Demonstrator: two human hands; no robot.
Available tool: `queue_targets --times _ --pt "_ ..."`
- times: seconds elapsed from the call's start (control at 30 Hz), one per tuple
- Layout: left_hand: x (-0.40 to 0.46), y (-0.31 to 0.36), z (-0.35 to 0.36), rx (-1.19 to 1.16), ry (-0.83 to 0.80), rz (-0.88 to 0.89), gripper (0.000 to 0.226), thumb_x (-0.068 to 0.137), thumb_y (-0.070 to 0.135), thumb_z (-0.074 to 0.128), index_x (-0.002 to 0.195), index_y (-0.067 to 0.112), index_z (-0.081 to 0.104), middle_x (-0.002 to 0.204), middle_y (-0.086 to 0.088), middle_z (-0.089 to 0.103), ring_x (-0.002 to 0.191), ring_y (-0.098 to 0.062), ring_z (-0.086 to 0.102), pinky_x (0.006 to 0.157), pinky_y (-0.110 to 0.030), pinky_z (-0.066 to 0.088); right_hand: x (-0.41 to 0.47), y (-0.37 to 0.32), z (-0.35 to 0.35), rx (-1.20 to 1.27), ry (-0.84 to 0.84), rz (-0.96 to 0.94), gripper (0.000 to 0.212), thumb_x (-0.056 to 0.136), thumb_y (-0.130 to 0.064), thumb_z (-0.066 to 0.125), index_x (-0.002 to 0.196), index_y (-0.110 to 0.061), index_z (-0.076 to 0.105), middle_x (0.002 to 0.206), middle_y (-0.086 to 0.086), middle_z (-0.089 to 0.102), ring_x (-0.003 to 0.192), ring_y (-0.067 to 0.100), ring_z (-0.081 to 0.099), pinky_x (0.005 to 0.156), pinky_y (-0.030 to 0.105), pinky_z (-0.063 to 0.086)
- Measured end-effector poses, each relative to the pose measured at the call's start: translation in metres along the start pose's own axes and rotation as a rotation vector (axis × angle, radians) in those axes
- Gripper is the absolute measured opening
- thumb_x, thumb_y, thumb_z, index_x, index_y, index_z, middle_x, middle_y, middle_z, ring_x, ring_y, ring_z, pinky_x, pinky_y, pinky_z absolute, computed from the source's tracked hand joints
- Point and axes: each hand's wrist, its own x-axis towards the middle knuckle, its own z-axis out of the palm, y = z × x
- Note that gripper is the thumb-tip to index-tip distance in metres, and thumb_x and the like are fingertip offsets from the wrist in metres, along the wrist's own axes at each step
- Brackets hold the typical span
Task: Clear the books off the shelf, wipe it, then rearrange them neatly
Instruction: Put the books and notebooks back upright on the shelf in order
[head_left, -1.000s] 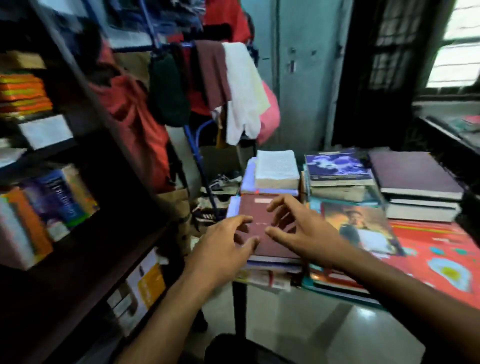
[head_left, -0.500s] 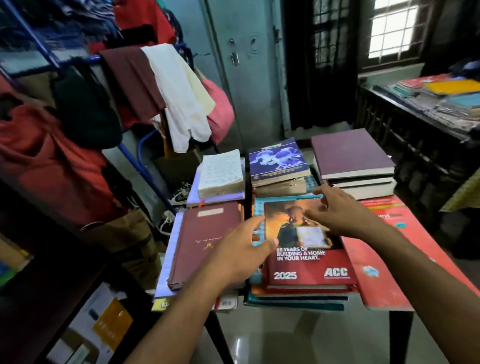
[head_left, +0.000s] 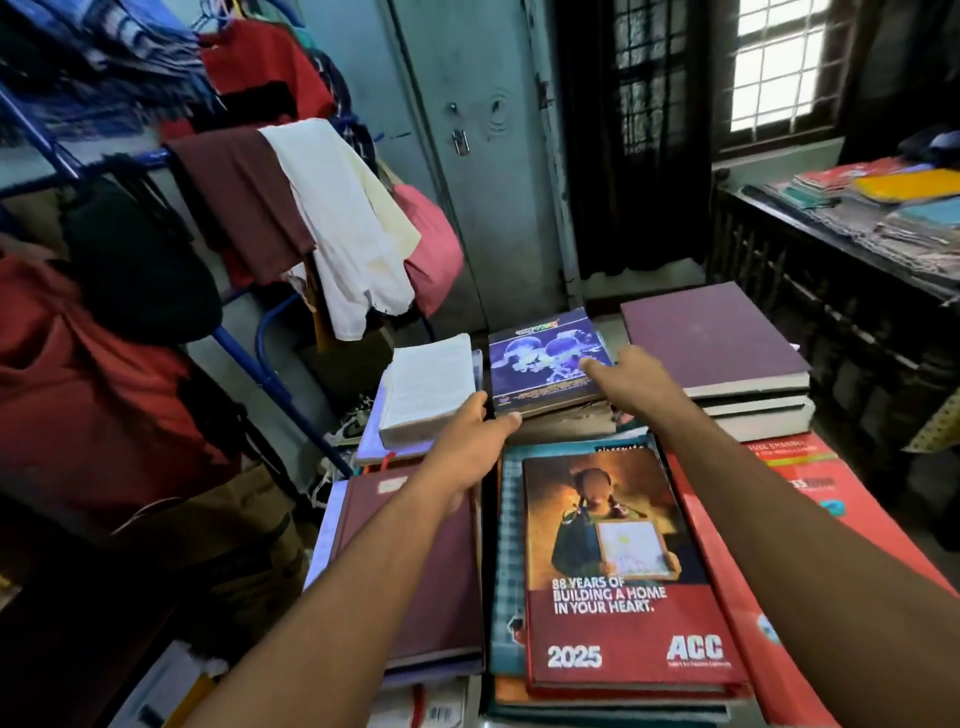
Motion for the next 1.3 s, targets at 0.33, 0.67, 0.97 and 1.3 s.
queue_targets --times 0.33,0.67,0.97,1.3 --pt "0.029 0.005 0.003 -0.409 0.164 -0.217 0.020 0.095 0.032 0.069 0.102 0.014 0.064 0.090 -0.005 0.067 0.073 -0.017 0.058 0.060 -0.030 0.053 -0.020 -0.005 -0.002 0.459 -0.100 0.036 0.013 0.096 -0.018 0.068 0.103 -0.007 0.065 0.097 0.013 0.074 0.075 0.025 0.072 0.057 0.037 0.059" --pt "-0.120 -0.027 -0.074 -0.824 0.131 -0.188 0.023 0.102 0.011 0.055 0.124 0.008 0.062 0.101 -0.010 0.076 0.079 -0.026 0.076 0.058 -0.042 0.063 -0.149 -0.054 0.039 0.800 -0.394 -0.177 0.027 0.098 -0.004 0.061 0.124 -0.008 0.062 0.103 0.013 0.074 0.079 0.020 0.069 0.060 0.031 0.062" --pt "-0.342 -0.169 -0.189 -0.607 0.777 -0.055 0.047 0.100 0.002 0.051 0.134 0.034 0.054 0.108 0.004 0.076 0.084 -0.015 0.073 0.062 -0.036 0.061 -0.320 -0.133 0.215 0.545 -0.963 -0.430 0.027 0.100 -0.008 0.058 0.125 -0.018 0.062 0.103 0.003 0.077 0.069 0.026 0.071 0.052 0.030 0.057" --pt "-0.468 -0.300 -0.291 -0.228 1.249 -0.353 0.074 0.089 0.038 0.063 0.155 0.037 0.031 0.141 0.004 0.059 0.123 -0.020 0.060 0.111 -0.042 0.044 -0.437 -0.212 0.409 0.295 -1.208 -0.708 0.026 0.102 -0.017 0.059 0.129 -0.019 0.061 0.114 0.002 0.075 0.086 0.016 0.070 0.069 0.041 0.060"
